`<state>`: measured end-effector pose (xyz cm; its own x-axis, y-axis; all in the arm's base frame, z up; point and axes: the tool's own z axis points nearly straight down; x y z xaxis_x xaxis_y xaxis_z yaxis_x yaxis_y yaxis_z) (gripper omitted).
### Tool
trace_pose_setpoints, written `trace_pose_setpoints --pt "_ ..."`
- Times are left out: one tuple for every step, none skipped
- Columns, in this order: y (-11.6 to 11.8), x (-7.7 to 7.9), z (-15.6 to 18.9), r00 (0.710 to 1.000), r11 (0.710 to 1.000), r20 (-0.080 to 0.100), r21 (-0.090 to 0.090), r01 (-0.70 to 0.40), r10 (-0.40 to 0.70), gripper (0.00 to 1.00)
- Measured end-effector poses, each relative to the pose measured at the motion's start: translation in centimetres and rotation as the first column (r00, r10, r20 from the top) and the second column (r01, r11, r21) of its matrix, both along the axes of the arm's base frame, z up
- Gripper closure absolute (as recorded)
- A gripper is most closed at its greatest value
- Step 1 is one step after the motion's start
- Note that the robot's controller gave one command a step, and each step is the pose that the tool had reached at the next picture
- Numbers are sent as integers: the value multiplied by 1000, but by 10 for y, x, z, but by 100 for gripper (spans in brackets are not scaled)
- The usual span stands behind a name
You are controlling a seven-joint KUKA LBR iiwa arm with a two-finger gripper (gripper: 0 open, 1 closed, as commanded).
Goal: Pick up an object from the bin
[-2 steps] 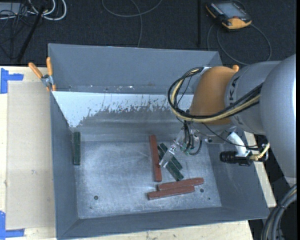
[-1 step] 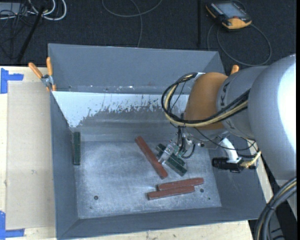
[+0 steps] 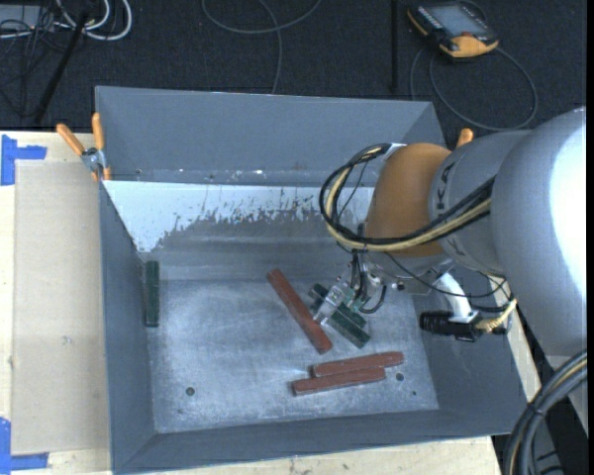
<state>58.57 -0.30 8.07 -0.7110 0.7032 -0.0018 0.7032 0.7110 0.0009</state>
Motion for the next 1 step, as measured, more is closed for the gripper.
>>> trace_pose_setpoints --pt "0 0 0 1000 1000 1 0 0 0 100"
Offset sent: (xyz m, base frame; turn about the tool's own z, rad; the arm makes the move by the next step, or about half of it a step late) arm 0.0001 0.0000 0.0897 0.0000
